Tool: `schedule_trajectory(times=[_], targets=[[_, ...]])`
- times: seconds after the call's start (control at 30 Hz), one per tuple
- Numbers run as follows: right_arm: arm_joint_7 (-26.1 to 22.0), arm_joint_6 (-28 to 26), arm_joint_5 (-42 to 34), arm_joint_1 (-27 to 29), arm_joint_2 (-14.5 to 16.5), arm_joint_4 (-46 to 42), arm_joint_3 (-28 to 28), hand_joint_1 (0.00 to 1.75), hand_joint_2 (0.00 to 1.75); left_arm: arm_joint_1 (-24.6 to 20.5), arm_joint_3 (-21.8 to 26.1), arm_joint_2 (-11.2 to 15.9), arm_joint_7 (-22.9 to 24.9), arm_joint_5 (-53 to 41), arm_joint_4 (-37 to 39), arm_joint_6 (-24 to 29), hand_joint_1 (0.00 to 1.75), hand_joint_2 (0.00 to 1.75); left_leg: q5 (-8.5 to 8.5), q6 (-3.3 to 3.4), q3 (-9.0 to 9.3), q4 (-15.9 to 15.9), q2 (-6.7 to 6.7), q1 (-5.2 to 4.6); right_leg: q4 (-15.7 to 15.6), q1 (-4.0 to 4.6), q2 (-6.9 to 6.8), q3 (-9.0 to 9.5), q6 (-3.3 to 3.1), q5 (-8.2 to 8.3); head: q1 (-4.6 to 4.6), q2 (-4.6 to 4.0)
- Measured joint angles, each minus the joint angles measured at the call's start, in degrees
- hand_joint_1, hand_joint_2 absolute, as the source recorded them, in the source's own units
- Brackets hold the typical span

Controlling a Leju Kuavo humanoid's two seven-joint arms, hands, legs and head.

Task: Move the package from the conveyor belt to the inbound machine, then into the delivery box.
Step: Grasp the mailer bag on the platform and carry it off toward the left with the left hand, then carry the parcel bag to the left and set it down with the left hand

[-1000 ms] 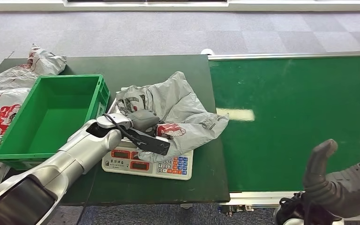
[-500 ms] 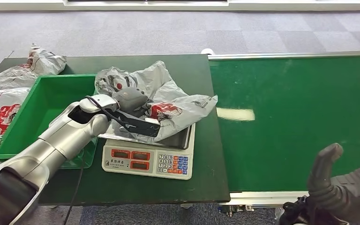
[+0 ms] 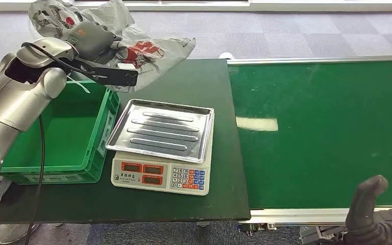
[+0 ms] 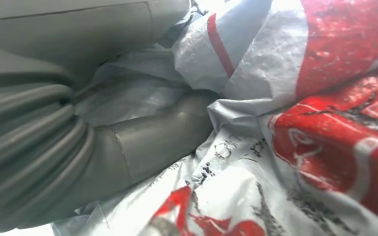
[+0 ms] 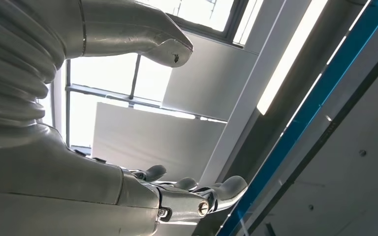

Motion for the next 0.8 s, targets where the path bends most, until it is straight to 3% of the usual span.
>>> schedule_trajectory(times=[0.17, 0.5, 0.8], targets=[[-0.03, -0.01, -0.61, 1.09, -0.44, -0.98, -0.95, 0.00, 1.75, -2.07, 1.48, 4.26, 2.42, -1.01, 2.77, 3.36, 1.75, 1.75, -0.04, -0.06, 0.06, -0.01, 0.43, -0.02, 0.05, -0.03, 0.47, -0.13, -0.07, 0.08, -0.01, 0.00], [-0.01, -0.02, -0.58, 2.26, -1.30, -2.19, -2.15, 0.00, 1.75, -2.80, 4.15, 12.30, 2.81, -1.19, 11.21, 7.18, 1.75, 1.75, 0.01, -0.16, 0.01, -0.02, 0.41, 0.04, 0.16, 0.01, 0.53, -0.26, -0.15, 0.07, -0.02, 0.00], [-0.01, -0.02, -0.47, 3.11, -2.37, -2.92, -2.45, 0.00, 1.75, 1.84, 6.72, 18.20, -0.87, 0.55, 16.86, 8.85, 1.75, 1.75, 0.01, -0.18, 0.03, -0.04, 0.40, 0.03, 0.17, 0.01, 0.53, -0.26, -0.17, 0.05, -0.03, 0.00]])
